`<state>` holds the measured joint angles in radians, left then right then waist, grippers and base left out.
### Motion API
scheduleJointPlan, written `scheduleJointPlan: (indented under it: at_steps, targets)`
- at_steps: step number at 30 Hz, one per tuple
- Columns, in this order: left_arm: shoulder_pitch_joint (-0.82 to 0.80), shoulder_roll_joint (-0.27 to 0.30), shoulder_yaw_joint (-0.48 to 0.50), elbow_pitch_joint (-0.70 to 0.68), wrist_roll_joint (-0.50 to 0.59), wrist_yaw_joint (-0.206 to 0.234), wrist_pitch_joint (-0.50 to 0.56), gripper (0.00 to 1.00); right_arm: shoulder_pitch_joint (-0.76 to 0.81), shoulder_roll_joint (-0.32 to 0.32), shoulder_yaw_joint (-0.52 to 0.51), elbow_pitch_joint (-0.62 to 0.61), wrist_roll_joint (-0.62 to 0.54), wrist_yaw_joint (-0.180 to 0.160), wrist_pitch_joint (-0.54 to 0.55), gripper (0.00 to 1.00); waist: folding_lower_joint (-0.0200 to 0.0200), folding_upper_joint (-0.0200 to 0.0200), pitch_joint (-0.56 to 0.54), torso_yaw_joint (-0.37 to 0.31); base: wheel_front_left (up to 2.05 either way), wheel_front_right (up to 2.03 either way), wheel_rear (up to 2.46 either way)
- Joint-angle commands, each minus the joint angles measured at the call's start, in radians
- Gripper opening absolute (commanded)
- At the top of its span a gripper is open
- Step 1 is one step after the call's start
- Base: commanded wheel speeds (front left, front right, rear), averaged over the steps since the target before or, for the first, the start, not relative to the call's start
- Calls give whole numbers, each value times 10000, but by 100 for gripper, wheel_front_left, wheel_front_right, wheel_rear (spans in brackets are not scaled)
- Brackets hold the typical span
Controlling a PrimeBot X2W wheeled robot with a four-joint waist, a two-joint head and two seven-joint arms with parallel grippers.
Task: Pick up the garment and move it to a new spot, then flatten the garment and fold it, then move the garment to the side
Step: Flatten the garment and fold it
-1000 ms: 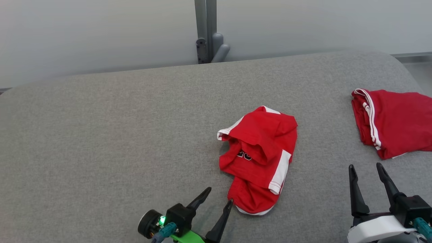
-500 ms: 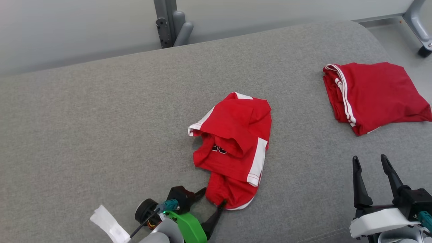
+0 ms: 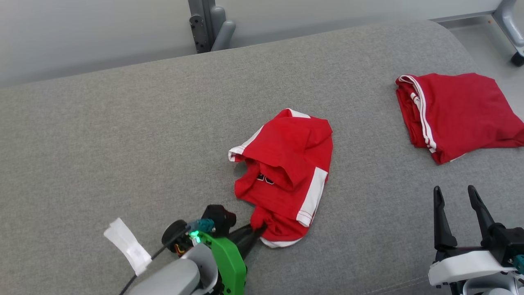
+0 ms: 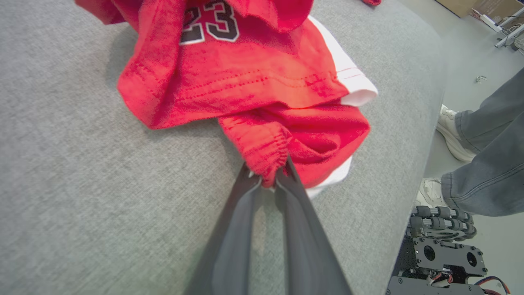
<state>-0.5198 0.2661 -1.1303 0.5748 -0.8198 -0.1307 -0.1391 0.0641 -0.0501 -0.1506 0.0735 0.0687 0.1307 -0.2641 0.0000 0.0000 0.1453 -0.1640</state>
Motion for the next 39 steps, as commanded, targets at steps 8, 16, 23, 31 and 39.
scheduleJointPlan:
  at_steps: [8,16,23,31,39]
  targets:
    - [-749,1156,1656,-2740,-1230,1885,1293,0,294,-15,0,85,228,-1,1,100,0,0,-297,586,0,0,0]
    - [-830,2060,2843,-6295,-1729,3654,1885,0,274,-17,97,225,392,-1,1,100,0,0,-440,991,0,0,0]
    - [-683,1908,2842,-6617,-1630,4409,2033,0,150,-17,222,355,471,-1,1,100,0,0,-566,1127,0,0,0]
    - [-75,1736,3092,-4538,-2161,4533,1772,0,181,-15,258,418,422,-1,1,100,0,0,-569,1068,0,0,0]
    - [1266,1726,3119,-2146,-2395,4298,947,0,276,-17,296,520,317,-1,1,100,0,0,-458,832,0,0,0]
